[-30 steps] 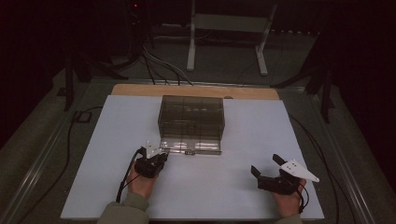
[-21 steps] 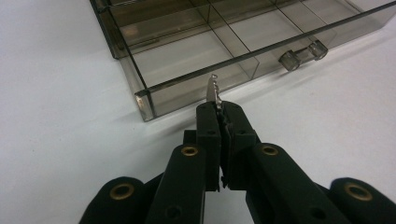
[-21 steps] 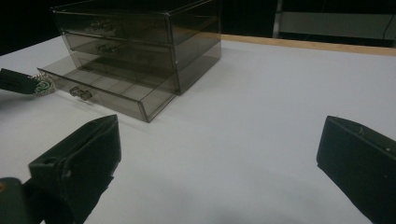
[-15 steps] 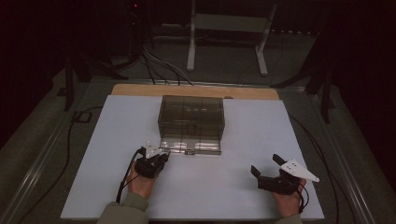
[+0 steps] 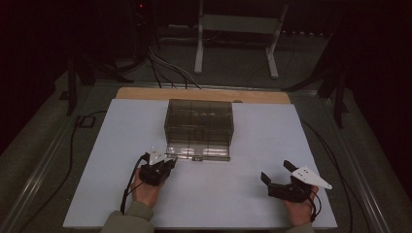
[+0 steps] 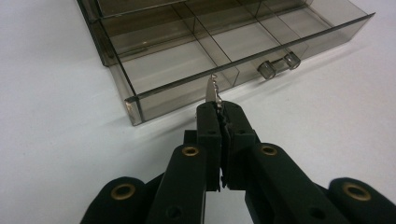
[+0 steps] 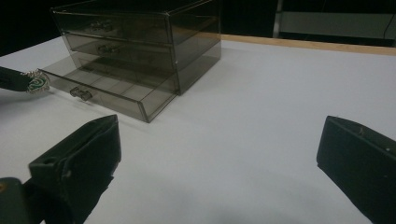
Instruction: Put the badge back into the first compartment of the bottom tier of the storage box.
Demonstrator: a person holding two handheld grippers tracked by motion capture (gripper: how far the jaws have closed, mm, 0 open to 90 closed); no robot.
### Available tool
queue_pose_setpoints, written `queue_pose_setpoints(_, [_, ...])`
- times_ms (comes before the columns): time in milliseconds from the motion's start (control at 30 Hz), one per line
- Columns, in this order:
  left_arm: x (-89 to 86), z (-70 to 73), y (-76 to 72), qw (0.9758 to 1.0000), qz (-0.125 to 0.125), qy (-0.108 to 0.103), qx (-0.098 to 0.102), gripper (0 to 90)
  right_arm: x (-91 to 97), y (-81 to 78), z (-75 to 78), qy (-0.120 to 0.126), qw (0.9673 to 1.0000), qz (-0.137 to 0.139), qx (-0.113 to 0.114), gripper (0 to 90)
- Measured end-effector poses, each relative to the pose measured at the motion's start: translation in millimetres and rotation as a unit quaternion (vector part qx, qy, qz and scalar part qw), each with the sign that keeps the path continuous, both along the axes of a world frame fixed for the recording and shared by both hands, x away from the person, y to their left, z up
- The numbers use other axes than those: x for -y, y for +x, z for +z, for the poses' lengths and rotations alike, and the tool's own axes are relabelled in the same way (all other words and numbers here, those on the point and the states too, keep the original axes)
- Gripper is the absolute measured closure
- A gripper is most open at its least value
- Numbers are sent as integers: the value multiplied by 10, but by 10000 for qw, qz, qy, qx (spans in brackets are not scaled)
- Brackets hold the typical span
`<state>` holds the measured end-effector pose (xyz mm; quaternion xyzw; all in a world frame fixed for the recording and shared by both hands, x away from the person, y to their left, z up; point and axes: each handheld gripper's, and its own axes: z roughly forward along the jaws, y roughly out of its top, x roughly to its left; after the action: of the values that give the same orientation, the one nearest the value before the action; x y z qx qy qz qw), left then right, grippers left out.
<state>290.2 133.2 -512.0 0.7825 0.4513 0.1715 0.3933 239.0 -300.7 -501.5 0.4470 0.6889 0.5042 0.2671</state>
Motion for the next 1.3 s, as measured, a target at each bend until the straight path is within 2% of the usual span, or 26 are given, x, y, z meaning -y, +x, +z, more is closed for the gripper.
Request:
queue_pose_setpoints(633, [-15,132,-17,9998,-16,-155,136,888,1,-3,2,3,10000,-6,10,4])
queue_pose_setpoints(1300, [-22,267,63,9993,24,-251,281,890,1,-4,2,8,10000,-1,12,4])
